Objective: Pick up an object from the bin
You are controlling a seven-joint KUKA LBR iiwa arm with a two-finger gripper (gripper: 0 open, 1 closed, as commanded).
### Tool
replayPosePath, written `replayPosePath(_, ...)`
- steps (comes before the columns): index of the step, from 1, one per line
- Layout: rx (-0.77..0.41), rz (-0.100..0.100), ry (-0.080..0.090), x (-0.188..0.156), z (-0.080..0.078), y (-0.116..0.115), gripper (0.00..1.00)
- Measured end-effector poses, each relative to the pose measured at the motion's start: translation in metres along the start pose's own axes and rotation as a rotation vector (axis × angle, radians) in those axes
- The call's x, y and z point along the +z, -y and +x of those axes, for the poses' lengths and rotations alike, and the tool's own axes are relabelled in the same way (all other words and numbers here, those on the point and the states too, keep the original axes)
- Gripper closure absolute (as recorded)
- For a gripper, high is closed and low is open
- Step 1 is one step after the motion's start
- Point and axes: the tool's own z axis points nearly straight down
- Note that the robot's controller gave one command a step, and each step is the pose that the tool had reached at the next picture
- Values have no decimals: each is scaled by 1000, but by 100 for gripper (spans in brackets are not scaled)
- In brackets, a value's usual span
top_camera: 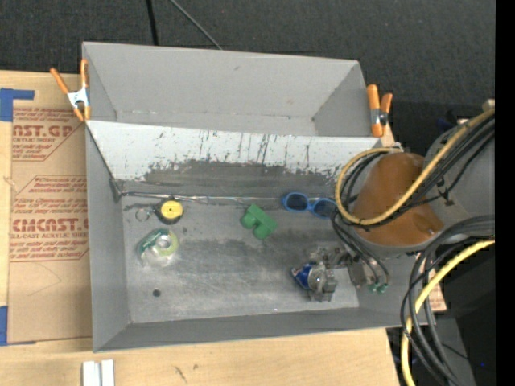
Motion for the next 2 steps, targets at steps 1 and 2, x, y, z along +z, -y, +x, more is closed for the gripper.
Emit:
replayPosePath(1, 7, 2, 12, -115, -51, 8, 100)
replayPosePath(2, -3, 2, 10, -172, -62, 8, 100)
